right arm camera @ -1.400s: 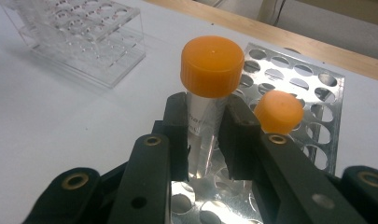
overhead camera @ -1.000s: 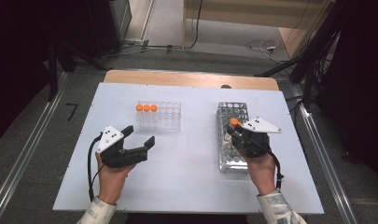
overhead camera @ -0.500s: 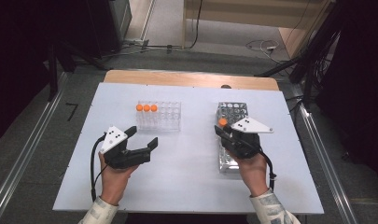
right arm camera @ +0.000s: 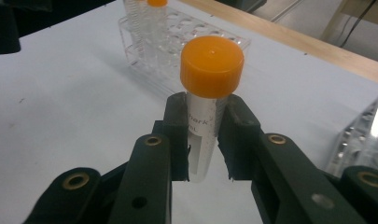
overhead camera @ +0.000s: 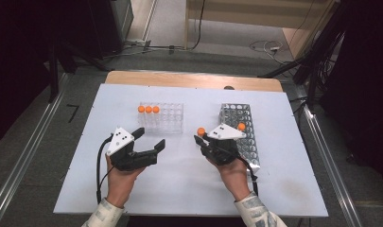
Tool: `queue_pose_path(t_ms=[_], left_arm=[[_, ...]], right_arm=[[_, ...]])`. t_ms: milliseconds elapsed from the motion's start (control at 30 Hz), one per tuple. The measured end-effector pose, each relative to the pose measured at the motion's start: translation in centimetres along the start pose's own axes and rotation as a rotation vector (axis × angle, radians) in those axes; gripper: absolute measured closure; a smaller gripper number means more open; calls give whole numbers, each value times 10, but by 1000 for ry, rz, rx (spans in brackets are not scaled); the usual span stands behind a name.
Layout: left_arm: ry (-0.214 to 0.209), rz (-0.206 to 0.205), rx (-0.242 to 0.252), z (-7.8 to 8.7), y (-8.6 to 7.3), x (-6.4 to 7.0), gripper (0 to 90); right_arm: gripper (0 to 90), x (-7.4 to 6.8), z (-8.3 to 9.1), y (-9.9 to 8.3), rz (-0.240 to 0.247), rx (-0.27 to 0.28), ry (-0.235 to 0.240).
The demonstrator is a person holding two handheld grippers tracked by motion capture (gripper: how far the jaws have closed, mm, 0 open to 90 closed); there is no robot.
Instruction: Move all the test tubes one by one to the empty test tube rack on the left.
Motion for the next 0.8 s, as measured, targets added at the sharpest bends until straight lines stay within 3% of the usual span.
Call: queue_pose_path(t_ms=[300, 467, 800], left_arm=[[-29, -30, -5, -11, 5, 11, 173], [-66, -51, -2, -20, 8, 21, 216], [-134, -108, 17, -35, 19, 41, 381]], right_arm=[[715, -16, -19, -10, 17, -35, 38], [715, -22, -25, -13, 31, -47, 53], [715, -29, -27, -16, 37, -55, 70]])
Point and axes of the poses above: each handheld gripper's, and its own axes: z roughly backward along the jaws, y roughly out of its top, x roughly to its right, the point moved 4 cm from there along -z, roughly forward along the jaws, and after that the axes turned 15 degrees about -z, right-handed, at the moved point
